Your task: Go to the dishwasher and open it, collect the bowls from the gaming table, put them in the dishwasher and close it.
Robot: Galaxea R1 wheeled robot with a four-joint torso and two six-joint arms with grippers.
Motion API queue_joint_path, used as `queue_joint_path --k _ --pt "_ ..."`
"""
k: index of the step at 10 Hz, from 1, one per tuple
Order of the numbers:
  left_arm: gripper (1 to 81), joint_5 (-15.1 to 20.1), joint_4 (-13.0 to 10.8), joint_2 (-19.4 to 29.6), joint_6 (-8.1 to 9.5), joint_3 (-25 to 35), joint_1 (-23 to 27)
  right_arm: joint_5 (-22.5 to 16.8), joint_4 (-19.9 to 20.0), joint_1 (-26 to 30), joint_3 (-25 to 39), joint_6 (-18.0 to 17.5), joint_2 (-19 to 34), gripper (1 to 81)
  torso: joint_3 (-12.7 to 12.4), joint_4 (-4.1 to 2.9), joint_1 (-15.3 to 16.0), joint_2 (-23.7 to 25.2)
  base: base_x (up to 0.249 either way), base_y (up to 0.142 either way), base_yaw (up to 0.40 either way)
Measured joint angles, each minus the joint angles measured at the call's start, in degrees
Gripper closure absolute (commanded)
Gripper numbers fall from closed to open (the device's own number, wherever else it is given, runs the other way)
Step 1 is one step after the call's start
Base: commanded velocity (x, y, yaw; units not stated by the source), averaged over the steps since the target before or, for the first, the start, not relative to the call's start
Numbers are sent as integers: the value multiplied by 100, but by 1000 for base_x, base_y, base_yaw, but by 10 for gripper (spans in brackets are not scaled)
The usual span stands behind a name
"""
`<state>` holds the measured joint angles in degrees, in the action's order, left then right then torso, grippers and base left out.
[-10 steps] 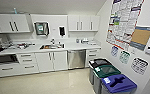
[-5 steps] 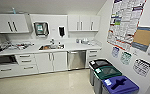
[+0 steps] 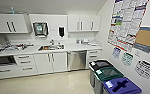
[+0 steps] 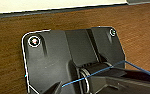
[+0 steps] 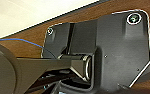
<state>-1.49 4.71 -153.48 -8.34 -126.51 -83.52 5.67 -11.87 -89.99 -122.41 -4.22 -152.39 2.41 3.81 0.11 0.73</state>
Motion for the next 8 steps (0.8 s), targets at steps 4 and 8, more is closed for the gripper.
queue_joint_path --k 4,8 --pt "10 4 0 1 0 0 -2 -11 0 -2 -2 0 0 10 0 0 -2 2 72 0 0" --pt "10 4 0 1 0 0 -2 0 0 -2 -2 0 0 10 0 0 0 0 65 0 0"
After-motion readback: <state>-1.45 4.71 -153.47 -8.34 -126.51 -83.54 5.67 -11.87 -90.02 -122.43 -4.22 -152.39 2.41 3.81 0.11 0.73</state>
